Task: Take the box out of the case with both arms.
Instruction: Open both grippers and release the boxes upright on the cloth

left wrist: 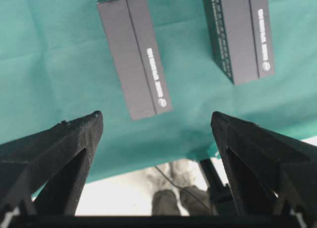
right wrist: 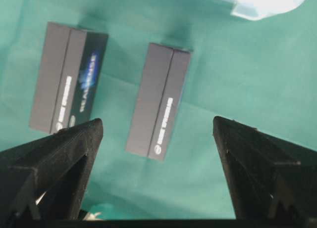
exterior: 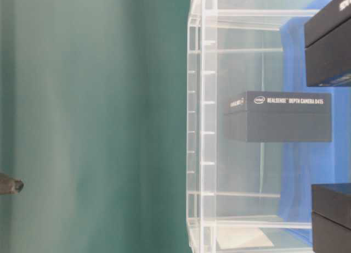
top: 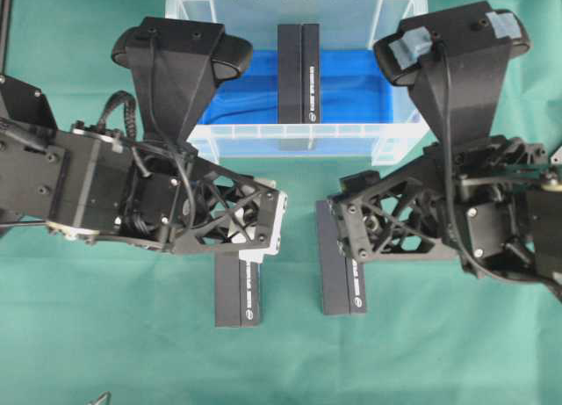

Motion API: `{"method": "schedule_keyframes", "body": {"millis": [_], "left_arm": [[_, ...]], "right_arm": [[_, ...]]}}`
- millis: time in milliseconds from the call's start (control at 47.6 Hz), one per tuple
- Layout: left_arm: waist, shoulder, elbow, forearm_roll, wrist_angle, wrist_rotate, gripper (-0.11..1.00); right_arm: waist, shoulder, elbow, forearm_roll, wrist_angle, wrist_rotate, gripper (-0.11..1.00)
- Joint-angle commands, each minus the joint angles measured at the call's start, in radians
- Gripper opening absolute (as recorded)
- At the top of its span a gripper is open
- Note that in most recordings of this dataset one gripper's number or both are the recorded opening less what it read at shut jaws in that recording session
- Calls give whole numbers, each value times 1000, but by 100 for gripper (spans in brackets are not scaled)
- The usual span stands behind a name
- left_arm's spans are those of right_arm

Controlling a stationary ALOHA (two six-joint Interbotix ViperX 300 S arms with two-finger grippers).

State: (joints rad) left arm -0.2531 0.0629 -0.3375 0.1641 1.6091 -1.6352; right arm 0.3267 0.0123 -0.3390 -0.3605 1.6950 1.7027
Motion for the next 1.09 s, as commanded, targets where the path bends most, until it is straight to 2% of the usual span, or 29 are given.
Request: {"method": "schedule_keyframes", "body": {"millis": [0, 294, 483, 757, 883, 1072], "left_arm": [[3, -35, -12, 5, 0, 2, 85], [6, -37, -11, 5, 0, 12, 85], [-5, -60, 15, 5, 15, 20, 85], [-29, -149, 129, 5, 17, -31, 85], [-46, -199, 195, 3, 17, -58, 85], [-81, -296, 321, 2, 17, -135, 85]], "right_arm": [[2, -20, -20, -6, 2, 2, 90], [2, -20, -20, -6, 3, -9, 90], [9, -34, -18, 31, 83, -64, 90], [28, -83, 8, 48, 202, -77, 90], [41, -127, 69, 51, 222, -72, 90], [44, -224, 179, 72, 224, -58, 90]]}}
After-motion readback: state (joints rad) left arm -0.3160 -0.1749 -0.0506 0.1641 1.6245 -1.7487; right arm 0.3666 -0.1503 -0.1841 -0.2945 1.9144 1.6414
